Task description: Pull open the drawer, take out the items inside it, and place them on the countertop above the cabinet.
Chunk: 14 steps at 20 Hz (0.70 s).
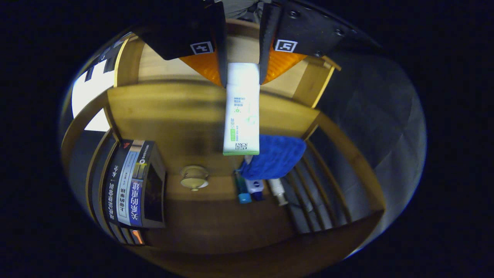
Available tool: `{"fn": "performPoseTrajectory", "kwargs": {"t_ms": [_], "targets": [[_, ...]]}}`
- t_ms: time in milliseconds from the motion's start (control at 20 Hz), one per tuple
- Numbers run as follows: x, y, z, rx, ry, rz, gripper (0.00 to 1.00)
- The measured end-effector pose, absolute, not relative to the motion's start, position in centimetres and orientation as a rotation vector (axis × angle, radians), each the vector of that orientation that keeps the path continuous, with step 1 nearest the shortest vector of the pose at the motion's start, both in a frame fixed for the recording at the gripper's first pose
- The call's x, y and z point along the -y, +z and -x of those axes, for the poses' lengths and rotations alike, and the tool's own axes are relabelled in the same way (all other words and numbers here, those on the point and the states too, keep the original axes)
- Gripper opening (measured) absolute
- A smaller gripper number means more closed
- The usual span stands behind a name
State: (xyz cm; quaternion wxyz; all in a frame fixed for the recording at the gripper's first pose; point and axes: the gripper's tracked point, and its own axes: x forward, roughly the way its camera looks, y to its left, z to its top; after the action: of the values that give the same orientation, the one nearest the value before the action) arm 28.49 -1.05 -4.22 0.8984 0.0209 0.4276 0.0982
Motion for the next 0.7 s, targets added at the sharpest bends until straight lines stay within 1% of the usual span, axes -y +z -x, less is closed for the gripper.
{"fn": "performPoseTrajectory", "kwargs": {"t_ms": [250,550,700], "targets": [[2.8,-7.2,-34.2,-0.893,0.089,-0.077,0.44],[3.3,-10.3,-36.6,-0.916,0.025,-0.017,0.44],[3.6,-10.8,-36.9,-0.909,0.017,0.047,0.44]]}}
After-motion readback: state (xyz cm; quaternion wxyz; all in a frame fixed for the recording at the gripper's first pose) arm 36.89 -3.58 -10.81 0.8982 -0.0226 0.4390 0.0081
